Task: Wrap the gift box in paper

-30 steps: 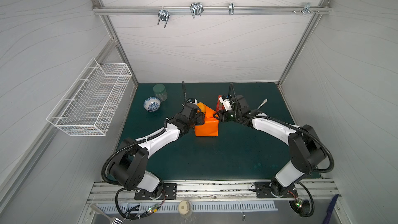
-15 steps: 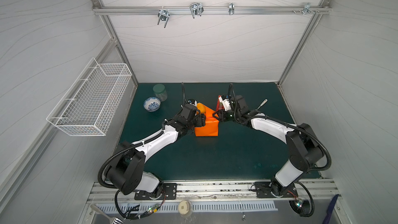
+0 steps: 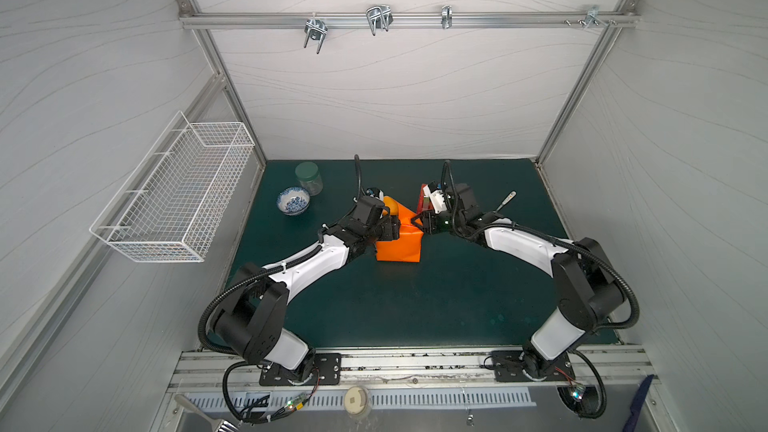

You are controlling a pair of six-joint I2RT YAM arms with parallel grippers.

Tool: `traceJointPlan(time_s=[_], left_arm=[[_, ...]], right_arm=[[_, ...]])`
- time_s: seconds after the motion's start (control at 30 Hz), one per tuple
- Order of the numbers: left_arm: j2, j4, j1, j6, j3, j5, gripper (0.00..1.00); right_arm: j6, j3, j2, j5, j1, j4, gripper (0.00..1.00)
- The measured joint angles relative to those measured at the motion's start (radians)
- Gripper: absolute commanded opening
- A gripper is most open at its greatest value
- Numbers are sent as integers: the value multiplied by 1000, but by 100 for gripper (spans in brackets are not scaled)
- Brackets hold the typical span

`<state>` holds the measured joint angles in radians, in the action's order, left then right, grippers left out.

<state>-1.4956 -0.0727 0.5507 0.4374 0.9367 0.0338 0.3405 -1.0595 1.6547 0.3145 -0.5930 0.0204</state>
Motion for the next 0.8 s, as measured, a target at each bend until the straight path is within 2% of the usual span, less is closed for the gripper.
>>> traceJointPlan(time_s=[0.53, 0.7, 0.8], left_arm=[[-26, 18, 0, 0, 15, 16, 72], [-26, 17, 0, 0, 15, 16, 72], [-26, 18, 0, 0, 15, 16, 72]], right_arm=[[-63, -56, 24, 24, 34, -36, 48], [-68, -68, 61, 67, 35, -34, 47], [-69, -85, 81, 75, 35, -27, 43]])
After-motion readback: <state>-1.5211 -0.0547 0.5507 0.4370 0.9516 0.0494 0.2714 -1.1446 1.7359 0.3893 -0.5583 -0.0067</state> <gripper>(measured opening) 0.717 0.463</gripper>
